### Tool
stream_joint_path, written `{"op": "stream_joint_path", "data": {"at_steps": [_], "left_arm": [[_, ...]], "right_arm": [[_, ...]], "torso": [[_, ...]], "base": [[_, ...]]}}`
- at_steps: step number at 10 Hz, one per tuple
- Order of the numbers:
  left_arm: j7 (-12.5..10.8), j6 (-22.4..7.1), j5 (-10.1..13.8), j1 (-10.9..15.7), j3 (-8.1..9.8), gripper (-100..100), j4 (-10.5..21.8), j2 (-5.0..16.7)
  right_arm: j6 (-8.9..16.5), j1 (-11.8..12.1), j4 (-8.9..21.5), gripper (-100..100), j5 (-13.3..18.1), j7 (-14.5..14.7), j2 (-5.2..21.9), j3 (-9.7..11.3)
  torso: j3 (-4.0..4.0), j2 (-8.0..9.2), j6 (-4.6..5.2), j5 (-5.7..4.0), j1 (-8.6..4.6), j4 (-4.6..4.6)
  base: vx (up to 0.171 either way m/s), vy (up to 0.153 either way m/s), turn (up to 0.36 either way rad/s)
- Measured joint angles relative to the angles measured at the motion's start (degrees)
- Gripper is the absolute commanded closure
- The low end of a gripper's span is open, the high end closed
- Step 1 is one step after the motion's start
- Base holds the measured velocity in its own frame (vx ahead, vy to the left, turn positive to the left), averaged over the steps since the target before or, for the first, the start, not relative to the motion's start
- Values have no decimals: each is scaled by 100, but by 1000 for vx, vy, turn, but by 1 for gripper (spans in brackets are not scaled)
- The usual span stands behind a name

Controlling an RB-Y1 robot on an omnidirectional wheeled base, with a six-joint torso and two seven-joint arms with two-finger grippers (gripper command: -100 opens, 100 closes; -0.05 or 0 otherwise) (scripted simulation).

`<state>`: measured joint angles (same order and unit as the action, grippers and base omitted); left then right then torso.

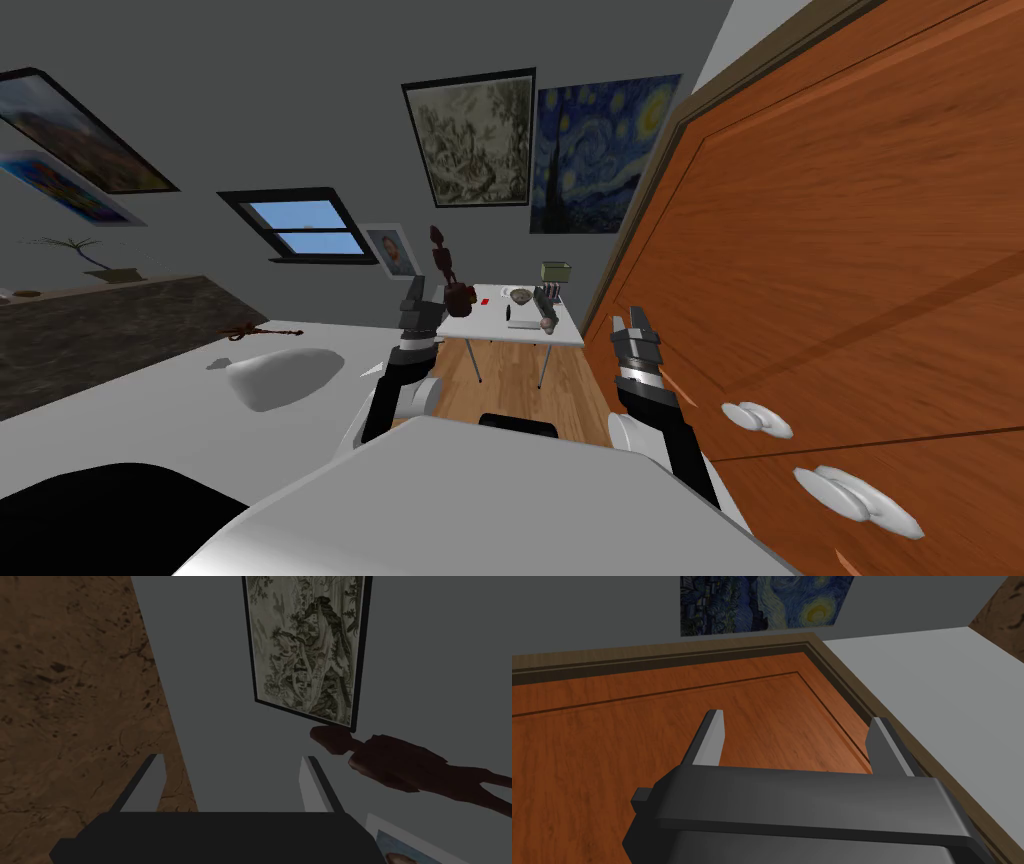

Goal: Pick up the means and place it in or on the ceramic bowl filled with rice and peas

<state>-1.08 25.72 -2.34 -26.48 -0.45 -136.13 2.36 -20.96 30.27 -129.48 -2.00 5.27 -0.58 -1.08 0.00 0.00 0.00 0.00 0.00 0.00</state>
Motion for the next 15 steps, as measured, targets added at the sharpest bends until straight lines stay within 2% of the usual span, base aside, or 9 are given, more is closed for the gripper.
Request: {"op": "stream_joint_path", "data": {"at_steps": [4, 6, 8, 9, 11, 12, 13, 15], "left_arm": [[27, -250, -8, -10, -54, -100, 145, 511], [40, -381, -8, -1, -78, -100, 329, 800], [72, -644, -25, 17, -135, -100, 428, 1101], [97, -752, -40, -61, -185, -100, 427, 1253], [85, -835, -14, 8, -155, -100, 643, 1480], [124, -961, -51, 58, -230, -100, 734, 1583], [167, -1046, -73, -25, -287, -100, 794, 1725], [164, -1392, -55, 81, -300, -100, 965, 2090]], "right_arm": [[0, 0, 0, 0, 0, 0, 0, 0], [0, 0, 0, 0, 0, 0, -1, 1], [0, 0, 0, 0, 0, 0, -1, 1], [0, 0, 0, 0, 0, 0, -1, 1], [0, 0, 0, 0, 0, 0, 0, 0], [0, 0, 0, 0, 0, 0, -1, 1], [0, 0, 0, 0, 0, 0, -1, 1], [0, 0, 0, 0, 0, 0, -1, 1]], "torso": [[-5, -8, 1, -4, -17, -2], [-4, -7, 1, -5, -22, -2], [-9, -15, 1, -6, -26, -4], [-7, -11, 0, -7, -28, -3], [-5, -8, 1, -4, -17, -2], [-7, -12, 2, -5, -23, -3], [-6, -10, 0, -6, -28, -3], [-9, -16, 1, -7, -32, -4]], "base": [[16, -47, -53], [26, -67, -72], [34, -73, -85], [18, -54, -18], [26, -54, -92], [32, -79, -96], [31, -87, -90], [47, -88, -100]]}}
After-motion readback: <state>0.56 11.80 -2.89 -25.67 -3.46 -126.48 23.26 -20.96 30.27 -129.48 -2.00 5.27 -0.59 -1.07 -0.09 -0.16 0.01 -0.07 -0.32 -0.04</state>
